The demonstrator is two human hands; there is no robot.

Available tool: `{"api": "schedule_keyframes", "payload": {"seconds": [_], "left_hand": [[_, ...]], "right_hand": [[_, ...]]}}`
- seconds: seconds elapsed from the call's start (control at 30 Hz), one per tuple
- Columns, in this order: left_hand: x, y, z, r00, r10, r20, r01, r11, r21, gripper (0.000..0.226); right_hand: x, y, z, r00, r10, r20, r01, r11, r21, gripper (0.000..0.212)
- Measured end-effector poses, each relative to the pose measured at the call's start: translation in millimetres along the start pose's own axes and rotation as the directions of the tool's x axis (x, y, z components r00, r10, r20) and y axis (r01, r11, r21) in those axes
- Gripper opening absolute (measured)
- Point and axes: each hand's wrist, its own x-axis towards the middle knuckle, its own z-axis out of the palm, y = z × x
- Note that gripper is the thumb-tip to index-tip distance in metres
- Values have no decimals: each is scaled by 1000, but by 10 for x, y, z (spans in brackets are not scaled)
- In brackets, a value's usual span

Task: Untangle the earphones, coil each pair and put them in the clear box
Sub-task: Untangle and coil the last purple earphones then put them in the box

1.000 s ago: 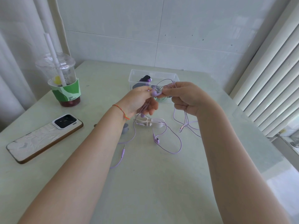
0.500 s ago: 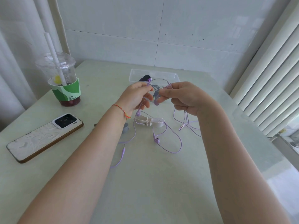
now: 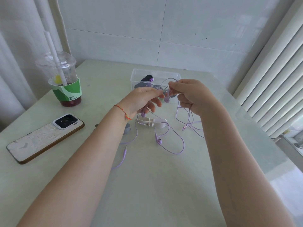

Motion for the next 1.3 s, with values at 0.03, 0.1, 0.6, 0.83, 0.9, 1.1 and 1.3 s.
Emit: {"api": "schedule_keyframes", "payload": {"seconds": [0.03,0.1,0.6,0.83,0.9,1.1,1.3], "left_hand": [[0,3,0,1000,10,4,-10,1000,-13,21],[5,-1,-7,1000,29,-10,-29,999,-39,17],[-10,7,24,999,12,46,-9,998,-57,21],[1,-1,108,996,16,84,-16,1000,-1,50],[12,-13,108,998,18,67,-18,1000,0,62],[35,-24,102,998,-11,69,21,990,-139,14],[23,8,142,997,-50,61,63,968,-245,8]], "right_hand": [[4,2,-11,1000,4,-2,-4,1000,5,18],[2,5,-22,1000,20,5,-20,999,31,18],[-16,-8,23,1000,23,9,-23,1000,11,21],[-4,-16,148,991,-57,-117,36,984,-177,26],[5,-23,165,988,-72,-139,37,970,-238,26],[4,-32,161,982,-101,-158,57,963,-262,20],[12,14,123,990,-85,-114,70,989,-132,25]]}}
